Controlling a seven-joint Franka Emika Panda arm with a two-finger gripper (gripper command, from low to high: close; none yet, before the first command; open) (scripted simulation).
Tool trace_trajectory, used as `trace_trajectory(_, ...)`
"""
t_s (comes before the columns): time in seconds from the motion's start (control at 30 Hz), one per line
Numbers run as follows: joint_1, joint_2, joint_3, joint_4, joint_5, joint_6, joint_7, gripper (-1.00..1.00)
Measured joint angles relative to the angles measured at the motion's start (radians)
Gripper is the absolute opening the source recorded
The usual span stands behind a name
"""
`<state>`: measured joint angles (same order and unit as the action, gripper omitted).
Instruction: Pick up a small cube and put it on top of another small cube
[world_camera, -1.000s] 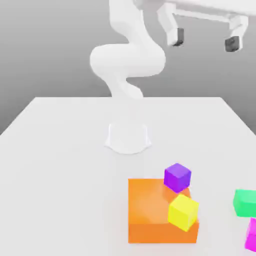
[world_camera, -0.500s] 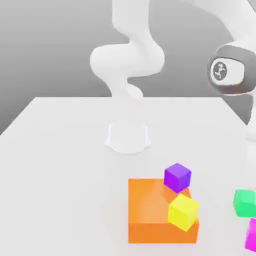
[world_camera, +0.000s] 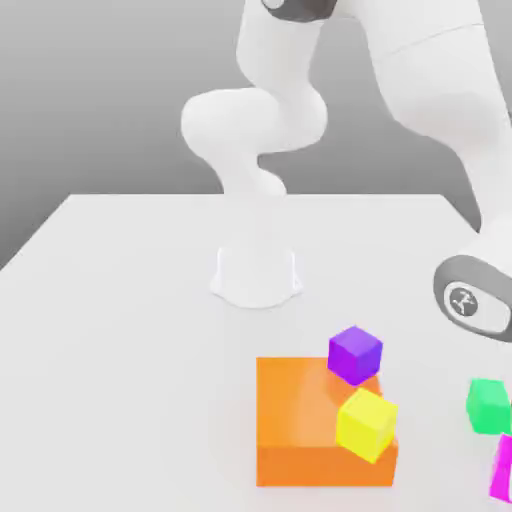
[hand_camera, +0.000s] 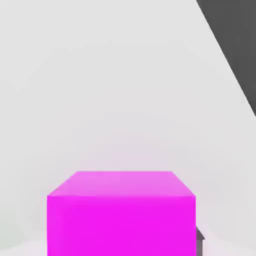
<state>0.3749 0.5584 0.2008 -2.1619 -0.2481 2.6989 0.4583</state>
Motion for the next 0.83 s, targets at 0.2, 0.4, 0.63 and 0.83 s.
trace_trajectory(0.2,-0.054,-0.196,0.03,-0.063,0.098,-0.126,0.004,-1.0)
trace_trajectory(0.4,-0.12,-0.416,-0.039,-0.184,0.212,-0.214,0.199,-1.0)
trace_trajectory(0.63,-0.223,-0.578,-0.085,-0.311,0.254,-0.246,0.442,-1.0)
trace_trajectory(0.83,-0.228,-0.498,-0.077,-0.336,0.237,-0.141,0.466,1.0)
